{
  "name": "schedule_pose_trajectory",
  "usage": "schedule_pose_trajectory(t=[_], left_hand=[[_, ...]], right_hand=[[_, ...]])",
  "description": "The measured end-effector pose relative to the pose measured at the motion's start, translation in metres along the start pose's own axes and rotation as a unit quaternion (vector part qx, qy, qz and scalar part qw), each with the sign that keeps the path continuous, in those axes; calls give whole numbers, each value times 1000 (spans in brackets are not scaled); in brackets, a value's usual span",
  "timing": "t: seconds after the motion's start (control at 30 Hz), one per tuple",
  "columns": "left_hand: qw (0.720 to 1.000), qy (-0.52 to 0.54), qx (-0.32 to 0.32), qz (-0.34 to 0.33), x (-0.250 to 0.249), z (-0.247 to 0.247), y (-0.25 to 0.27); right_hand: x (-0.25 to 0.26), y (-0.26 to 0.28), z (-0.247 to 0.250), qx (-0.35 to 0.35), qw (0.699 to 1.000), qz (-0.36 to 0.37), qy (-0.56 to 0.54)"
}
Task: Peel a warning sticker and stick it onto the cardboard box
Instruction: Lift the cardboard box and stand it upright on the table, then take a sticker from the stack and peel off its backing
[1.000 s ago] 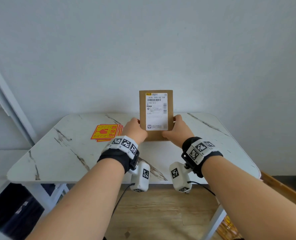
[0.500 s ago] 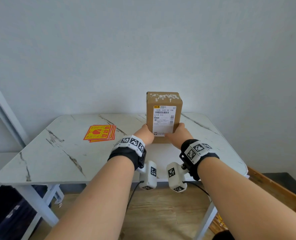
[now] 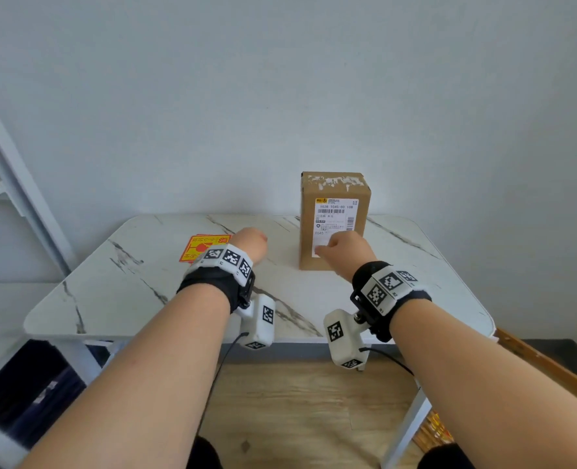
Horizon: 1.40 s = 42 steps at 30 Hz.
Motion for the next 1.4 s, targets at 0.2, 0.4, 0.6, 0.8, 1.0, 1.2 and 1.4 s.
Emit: schedule_pose_trajectory(t=[0.2, 0.4, 0.6, 0.8, 1.0, 1.2, 1.4], left_hand=[[993, -99, 32, 53, 65, 15, -5], [983, -158, 57, 80, 110, 15, -19], [977, -183, 65, 85, 135, 5, -36], [984, -135, 92, 70, 145, -9, -42], [988, -128, 76, 47, 139, -4, -37], [992, -90, 76, 35, 139, -4, -35], [997, -23, 60, 47, 140, 2, -33]], right_hand=[[67, -4, -55, 77, 994, 76, 9], [119, -33, -119, 142, 982, 91, 89], [133, -67, -170, 174, 962, 96, 190], [123, -80, -192, 172, 962, 76, 197], [115, -84, -187, 141, 979, 26, 143], [107, -81, -176, 88, 996, -22, -4], [114, -72, -157, 53, 998, -2, -41]])
Point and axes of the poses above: each hand's wrist, its own y-axis away from the middle knuckle, its own z-axis out of the back of the hand, x = y × z, the point moved 10 cm from there along -y, towards the middle knuckle, and after that the axes turned 1 degree about z, right-handed, at the moved point
